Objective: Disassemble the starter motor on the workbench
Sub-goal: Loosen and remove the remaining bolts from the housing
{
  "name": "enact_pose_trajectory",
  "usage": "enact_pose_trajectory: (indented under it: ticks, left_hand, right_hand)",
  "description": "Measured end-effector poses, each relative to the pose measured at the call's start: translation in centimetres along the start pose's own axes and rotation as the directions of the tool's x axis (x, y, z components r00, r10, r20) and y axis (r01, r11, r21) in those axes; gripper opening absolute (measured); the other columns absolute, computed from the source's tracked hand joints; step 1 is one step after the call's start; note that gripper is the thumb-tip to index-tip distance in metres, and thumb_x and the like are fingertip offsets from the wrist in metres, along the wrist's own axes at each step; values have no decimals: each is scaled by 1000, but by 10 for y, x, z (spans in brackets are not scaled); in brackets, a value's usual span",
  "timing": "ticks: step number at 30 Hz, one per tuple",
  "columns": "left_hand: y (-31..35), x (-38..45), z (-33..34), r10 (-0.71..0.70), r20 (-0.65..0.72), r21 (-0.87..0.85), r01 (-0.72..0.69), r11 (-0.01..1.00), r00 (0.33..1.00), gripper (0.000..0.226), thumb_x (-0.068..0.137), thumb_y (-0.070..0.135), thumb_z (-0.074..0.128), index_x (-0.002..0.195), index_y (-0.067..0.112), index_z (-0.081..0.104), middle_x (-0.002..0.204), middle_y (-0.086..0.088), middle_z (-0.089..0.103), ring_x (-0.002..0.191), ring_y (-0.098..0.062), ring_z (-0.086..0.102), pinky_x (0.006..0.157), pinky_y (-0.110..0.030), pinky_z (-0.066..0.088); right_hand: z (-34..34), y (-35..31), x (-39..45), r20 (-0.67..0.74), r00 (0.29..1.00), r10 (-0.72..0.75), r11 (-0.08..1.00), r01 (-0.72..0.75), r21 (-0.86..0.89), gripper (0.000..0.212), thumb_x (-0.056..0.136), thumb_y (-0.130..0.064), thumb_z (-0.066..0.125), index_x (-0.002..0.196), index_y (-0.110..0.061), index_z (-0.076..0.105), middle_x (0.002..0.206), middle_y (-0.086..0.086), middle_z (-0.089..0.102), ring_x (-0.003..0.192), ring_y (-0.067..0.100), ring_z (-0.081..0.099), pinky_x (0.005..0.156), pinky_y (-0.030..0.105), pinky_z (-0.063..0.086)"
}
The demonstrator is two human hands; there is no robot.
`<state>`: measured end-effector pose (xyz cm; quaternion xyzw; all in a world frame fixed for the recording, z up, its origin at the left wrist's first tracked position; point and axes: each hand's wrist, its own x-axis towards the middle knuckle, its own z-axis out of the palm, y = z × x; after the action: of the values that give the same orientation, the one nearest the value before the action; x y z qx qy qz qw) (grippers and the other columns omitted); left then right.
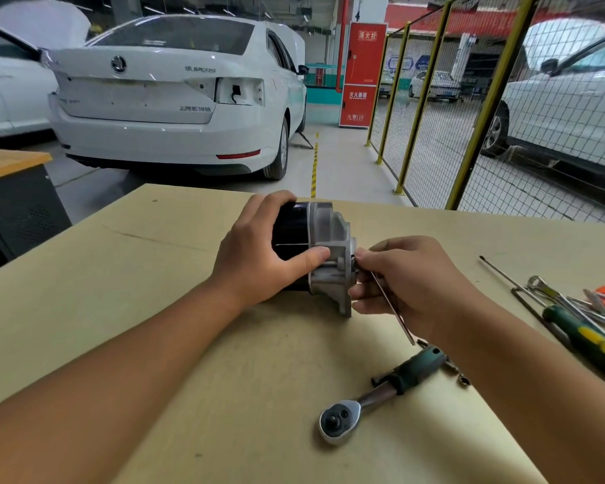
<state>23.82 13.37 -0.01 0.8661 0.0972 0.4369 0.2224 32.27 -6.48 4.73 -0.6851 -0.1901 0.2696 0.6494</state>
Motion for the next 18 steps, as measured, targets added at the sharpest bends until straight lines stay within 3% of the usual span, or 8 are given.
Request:
enact_pose_trajectory:
  ticks: [5,8,11,13,16,18]
  left_hand:
    - [0,-1,0,0,10,15,0,1000,1000,79,71,74,69,134,32,48,123,9,52,107,-14,57,81,-46,58]
    - [1,-2,-1,-1,13,28,1,1000,1000,79,72,73,68,135,31,47,124,11,51,106,-13,57,81,-46,58]
    - [5,-4,0,11,-13,133,-9,991,1000,77,75,76,61,137,32,48,130,8,52,110,-18,56,84,-48,56]
    - [8,-4,1,35,-63,296,-15,955,997,74,78,77,53,138,33,54,143,5,52,126,-28,51,93,-51,48]
    - [14,-2,-3,273,-115,380,-211,900,955,60,85,66,58,129,26,69,147,-3,55,140,-35,45,101,-53,37]
    - [17,-3,-4,504,-98,360,-442,822,858,48,87,56,64,117,20,76,137,-7,63,133,-36,53,101,-56,37]
  right_hand:
    - [1,6,1,-76,994,-75,997,74,-19,13,91,-5,73,96,2,63,56,13,66,52,33,69,49,35,56]
    - [-3,9,2,-90,989,-118,986,107,-124,17,88,-11,78,92,-1,65,62,14,70,48,25,65,44,28,48]
    - [-7,9,3,-49,997,-61,998,61,-8,19,87,-9,77,96,4,66,63,15,68,45,17,58,40,24,43]
    - [-7,8,3,-8,1000,27,993,-26,113,19,89,-8,74,99,5,66,64,14,67,45,12,55,38,21,41]
    - [-4,7,5,81,984,161,947,-177,268,9,93,-8,69,95,0,66,64,9,63,43,5,53,35,14,39]
    - [-2,6,6,120,967,223,894,-252,370,5,95,-8,66,96,-3,67,62,7,63,41,4,55,34,12,39]
